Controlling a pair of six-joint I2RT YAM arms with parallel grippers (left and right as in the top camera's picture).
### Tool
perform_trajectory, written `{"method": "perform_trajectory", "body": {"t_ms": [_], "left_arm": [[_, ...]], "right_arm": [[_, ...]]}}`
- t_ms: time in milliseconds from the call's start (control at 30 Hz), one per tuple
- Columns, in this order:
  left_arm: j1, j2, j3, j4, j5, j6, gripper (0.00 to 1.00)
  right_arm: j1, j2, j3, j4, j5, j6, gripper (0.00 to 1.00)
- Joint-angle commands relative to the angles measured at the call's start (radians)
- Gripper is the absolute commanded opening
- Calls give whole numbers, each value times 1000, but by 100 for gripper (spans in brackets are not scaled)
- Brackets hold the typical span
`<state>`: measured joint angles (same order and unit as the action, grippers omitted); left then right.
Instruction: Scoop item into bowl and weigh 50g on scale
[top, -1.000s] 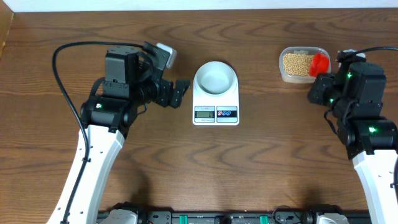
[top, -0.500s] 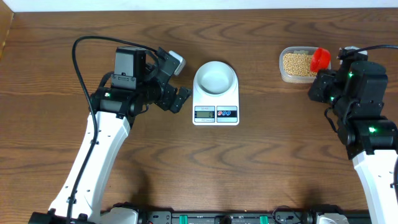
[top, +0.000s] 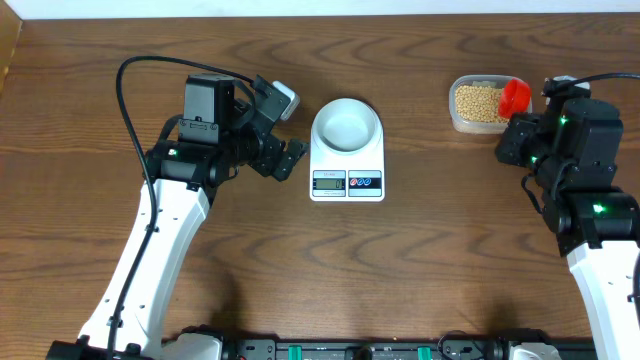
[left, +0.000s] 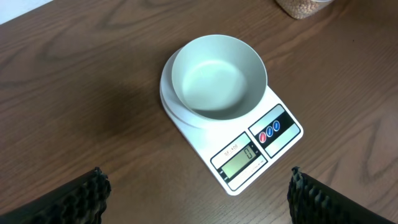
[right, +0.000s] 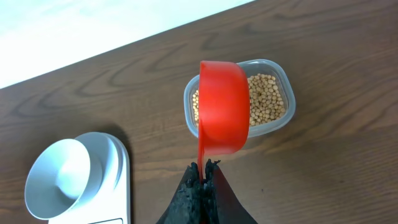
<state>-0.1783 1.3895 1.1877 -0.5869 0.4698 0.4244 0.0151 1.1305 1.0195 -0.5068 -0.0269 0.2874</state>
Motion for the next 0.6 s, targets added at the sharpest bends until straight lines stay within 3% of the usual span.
{"method": "perform_trajectory", "body": {"t_ms": [0,567], "left_arm": [[2,-2,-4,0,16,20,93],[2,-2,-4,0,16,21,94]], "right_arm": [[-8,-3,20,-10,-2,-12,1],[-8,1,20,-59,-10,-51,1]]}}
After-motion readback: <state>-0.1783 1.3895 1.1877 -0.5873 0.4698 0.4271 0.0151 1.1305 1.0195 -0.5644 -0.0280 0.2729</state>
